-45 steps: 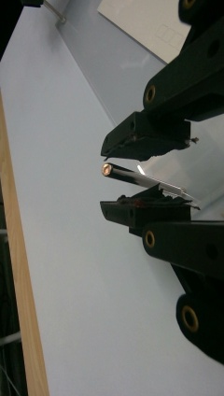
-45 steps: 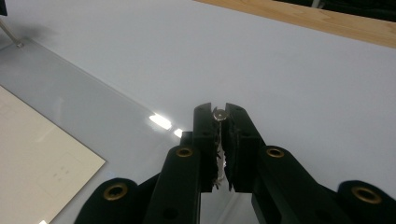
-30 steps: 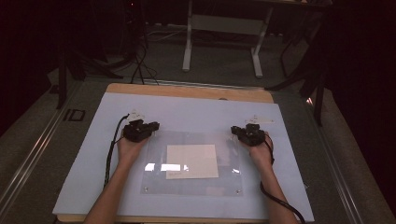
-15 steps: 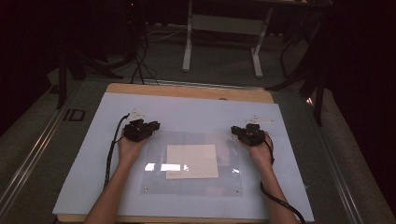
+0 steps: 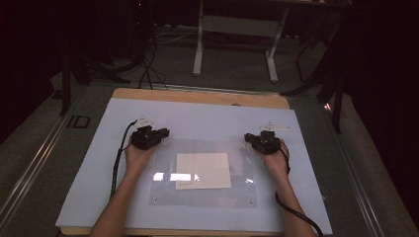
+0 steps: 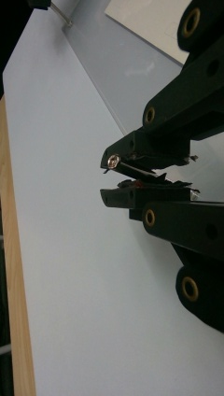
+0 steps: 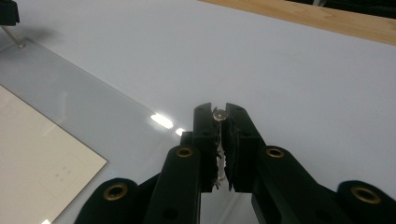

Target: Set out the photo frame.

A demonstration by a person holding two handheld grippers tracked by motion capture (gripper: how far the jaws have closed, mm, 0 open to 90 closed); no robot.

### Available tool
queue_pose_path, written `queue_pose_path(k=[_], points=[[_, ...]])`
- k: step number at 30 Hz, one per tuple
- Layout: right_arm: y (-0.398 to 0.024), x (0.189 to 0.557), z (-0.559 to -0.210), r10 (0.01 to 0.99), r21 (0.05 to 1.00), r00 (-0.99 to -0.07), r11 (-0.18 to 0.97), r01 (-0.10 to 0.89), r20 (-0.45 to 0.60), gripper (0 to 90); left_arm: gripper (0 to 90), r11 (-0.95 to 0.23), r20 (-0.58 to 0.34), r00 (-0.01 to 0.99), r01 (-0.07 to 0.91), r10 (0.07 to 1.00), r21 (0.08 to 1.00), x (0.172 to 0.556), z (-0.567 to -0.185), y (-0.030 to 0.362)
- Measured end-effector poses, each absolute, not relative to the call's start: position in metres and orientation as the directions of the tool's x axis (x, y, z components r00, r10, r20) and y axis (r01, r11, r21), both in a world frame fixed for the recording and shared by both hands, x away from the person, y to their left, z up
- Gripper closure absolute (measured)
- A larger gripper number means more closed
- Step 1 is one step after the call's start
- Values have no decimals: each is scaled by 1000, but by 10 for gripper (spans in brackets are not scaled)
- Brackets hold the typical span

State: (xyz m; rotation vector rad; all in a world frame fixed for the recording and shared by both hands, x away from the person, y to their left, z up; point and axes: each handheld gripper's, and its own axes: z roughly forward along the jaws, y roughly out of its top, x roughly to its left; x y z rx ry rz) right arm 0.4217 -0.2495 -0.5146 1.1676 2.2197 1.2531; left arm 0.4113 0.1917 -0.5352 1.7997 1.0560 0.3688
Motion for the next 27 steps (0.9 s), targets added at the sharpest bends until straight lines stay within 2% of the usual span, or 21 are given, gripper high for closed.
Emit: queue_pose_path(k=[16, 27], points=[[-257, 428, -515, 771, 807, -605, 222, 548, 199, 827, 812, -101, -254, 556, 529, 792, 842, 413, -536, 193], [-259, 436, -515, 768, 773, -574, 171, 611, 284, 817, 805, -49, -343, 547, 579, 763, 814, 421, -538, 198]])
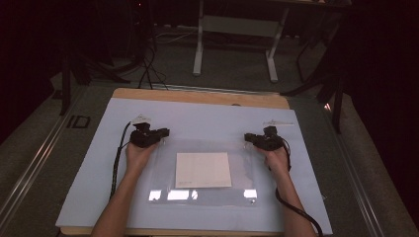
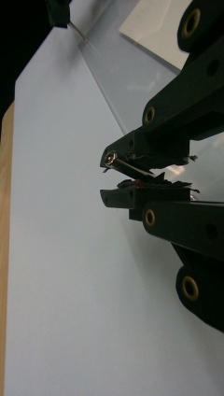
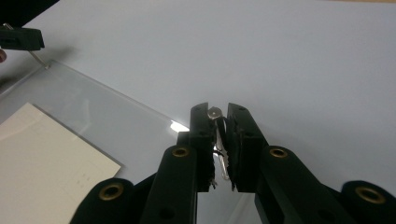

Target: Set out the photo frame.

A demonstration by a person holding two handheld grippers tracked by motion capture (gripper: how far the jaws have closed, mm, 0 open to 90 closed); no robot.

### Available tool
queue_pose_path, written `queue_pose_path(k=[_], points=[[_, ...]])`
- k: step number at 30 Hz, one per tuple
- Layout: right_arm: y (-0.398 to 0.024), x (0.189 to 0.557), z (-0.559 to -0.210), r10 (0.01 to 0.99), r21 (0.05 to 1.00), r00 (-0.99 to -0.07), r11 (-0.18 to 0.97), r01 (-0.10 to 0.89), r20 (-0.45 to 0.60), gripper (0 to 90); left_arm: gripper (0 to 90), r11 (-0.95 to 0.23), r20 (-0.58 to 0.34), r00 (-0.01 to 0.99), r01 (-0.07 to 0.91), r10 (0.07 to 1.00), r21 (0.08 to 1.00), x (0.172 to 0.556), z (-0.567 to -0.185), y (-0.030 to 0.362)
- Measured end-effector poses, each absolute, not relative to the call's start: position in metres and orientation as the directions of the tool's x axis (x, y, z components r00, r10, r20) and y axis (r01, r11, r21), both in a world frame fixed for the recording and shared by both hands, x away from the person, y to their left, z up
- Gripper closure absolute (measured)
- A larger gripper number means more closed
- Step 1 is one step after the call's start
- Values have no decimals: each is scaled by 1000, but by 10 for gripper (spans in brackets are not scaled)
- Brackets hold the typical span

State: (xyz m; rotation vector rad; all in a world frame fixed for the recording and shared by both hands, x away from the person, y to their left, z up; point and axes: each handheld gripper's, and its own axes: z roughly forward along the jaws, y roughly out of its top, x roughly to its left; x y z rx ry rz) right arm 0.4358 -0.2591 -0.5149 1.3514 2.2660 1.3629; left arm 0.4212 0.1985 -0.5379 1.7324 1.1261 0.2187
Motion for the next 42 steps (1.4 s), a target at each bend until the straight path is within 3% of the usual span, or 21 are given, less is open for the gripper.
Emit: queue_pose_path(k=[21, 34, 42], points=[[-258, 458, -514, 767, 719, -531, 134, 682, 360, 839, 815, 15, -465, 501, 669, 730, 743, 443, -539, 202], [-256, 473, -516, 780, 695, -494, 108, 711, 384, 850, 831, 47, -483, 448, 694, 752, 718, 458, -543, 198], [-251, 467, -513, 804, 734, -534, 194, 651, 261, 772, 833, 43, -476, 440, 698, 761, 714, 459, -542, 196]])
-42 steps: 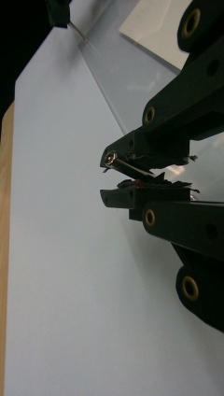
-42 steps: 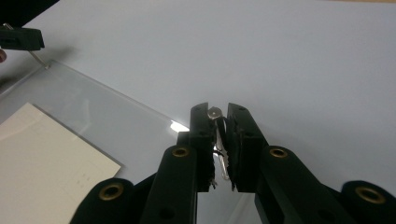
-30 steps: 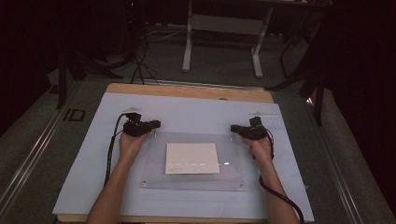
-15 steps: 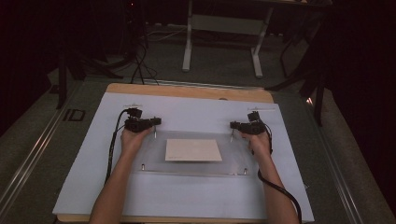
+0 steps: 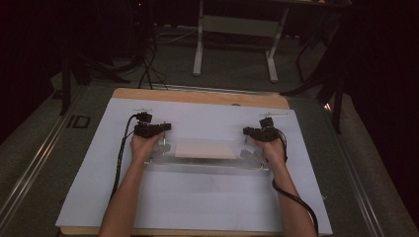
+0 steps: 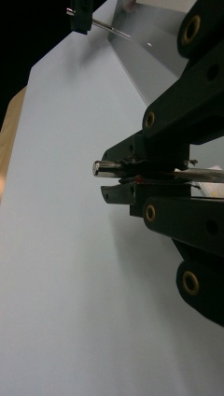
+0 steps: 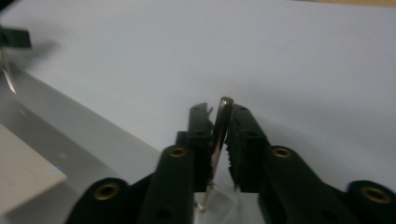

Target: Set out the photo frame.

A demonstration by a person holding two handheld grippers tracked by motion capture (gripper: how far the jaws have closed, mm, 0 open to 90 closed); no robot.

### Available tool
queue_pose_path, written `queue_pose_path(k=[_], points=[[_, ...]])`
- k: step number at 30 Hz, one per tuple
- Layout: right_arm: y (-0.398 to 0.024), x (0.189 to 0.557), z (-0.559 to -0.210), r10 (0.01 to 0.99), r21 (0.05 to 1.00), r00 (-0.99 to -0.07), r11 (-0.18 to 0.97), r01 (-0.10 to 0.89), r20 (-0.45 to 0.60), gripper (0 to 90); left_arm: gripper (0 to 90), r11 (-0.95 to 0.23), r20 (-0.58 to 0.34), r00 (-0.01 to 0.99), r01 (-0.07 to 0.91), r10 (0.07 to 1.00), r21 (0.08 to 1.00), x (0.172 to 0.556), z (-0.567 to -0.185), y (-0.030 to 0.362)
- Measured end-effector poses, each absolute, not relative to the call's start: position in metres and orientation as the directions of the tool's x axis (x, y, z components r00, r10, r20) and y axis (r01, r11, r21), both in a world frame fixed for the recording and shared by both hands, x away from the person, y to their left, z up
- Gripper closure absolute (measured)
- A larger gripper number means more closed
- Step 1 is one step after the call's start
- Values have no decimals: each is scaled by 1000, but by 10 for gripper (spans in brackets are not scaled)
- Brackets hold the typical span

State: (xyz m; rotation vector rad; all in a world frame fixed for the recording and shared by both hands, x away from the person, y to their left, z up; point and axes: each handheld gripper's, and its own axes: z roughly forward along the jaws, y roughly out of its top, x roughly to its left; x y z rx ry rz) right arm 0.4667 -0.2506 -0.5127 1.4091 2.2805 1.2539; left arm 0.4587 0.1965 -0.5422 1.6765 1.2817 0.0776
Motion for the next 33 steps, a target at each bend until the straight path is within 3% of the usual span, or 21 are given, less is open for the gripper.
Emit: queue_pose_path(k=[2, 9, 21, 33], points=[[-253, 461, -511, 814, 745, -536, 212, 632, 223, 713, 834, 52, -480, 431, 701, 764, 711, 459, -543, 196], [-266, 440, -506, 816, 804, -555, 217, 554, 162, 661, 836, 74, -498, 417, 706, 760, 705, 460, -545, 196], [-275, 403, -510, 795, 825, -607, 345, 447, -3, 641, 841, 69, -492, 411, 709, 768, 702, 461, -544, 193], [-278, 392, -517, 777, 796, -627, 417, 439, -61, 656, 845, 70, -496, 409, 714, 766, 697, 462, -545, 193]])
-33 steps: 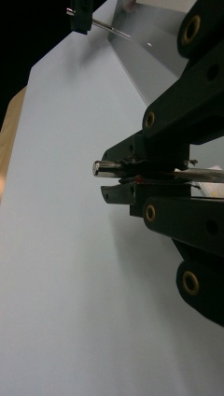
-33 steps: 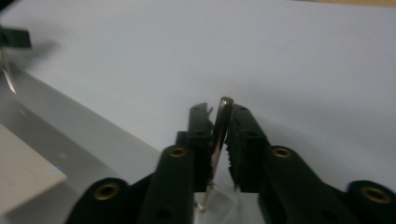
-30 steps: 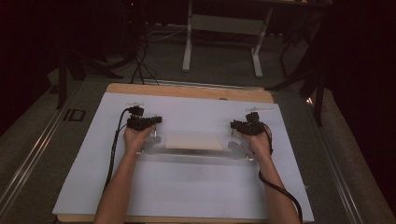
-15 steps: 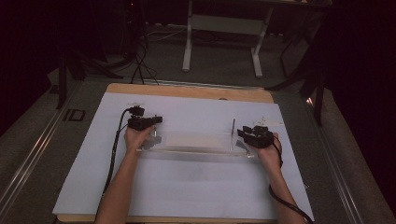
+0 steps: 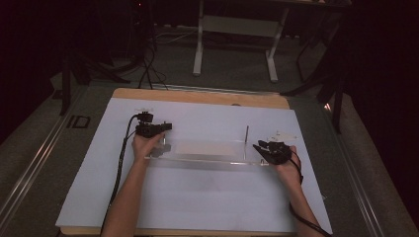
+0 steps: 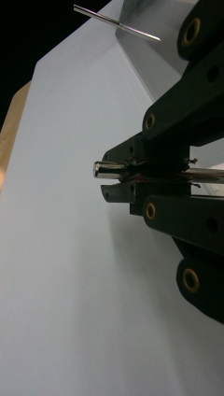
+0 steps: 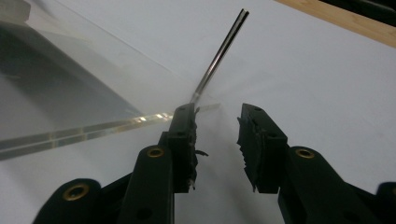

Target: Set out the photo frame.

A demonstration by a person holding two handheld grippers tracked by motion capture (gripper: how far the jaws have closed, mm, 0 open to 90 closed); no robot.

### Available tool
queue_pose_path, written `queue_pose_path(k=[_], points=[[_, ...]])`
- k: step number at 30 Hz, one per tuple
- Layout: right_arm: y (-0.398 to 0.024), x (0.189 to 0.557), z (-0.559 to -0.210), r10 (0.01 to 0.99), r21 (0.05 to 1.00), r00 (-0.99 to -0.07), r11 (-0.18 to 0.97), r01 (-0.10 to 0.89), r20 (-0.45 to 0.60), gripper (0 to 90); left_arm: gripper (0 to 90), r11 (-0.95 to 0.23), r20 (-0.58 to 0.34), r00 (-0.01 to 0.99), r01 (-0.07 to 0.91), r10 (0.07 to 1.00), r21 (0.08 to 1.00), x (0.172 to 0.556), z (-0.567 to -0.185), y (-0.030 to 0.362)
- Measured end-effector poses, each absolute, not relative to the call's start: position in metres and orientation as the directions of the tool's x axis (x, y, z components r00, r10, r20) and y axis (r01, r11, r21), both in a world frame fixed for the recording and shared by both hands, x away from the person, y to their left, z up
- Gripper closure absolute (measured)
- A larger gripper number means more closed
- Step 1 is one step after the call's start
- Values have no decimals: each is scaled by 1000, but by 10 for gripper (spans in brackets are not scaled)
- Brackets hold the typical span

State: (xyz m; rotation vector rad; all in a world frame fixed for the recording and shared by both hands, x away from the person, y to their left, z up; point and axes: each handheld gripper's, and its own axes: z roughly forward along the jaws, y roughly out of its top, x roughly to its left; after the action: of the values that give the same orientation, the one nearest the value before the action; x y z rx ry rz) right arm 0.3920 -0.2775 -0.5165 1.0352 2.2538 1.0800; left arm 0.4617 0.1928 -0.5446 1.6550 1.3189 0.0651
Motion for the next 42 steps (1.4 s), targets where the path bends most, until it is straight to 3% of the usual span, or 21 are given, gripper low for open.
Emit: queue_pose_path(k=[7, 13, 21, 31, 42], points=[[-277, 391, -522, 760, 773, -646, 454, 444, -75, 634, 845, 76, -501, 405, 716, 765, 694, 462, -545, 193], [-271, 388, -518, 710, 806, -699, 461, 371, -84, 546, 846, 78, -504, 405, 716, 763, 694, 462, -545, 193], [-260, 385, -518, 659, 827, -741, 482, 289, -125, 530, 846, 82, -509, 405, 717, 760, 692, 463, -546, 193], [-257, 384, -518, 645, 838, -750, 484, 253, -147, 519, 845, 84, -513, 403, 720, 758, 689, 463, -546, 193], [-260, 387, -517, 626, 862, -777, 428, 272, -66, 505, 830, 95, -528, 399, 725, 750, 682, 464, -547, 194]])
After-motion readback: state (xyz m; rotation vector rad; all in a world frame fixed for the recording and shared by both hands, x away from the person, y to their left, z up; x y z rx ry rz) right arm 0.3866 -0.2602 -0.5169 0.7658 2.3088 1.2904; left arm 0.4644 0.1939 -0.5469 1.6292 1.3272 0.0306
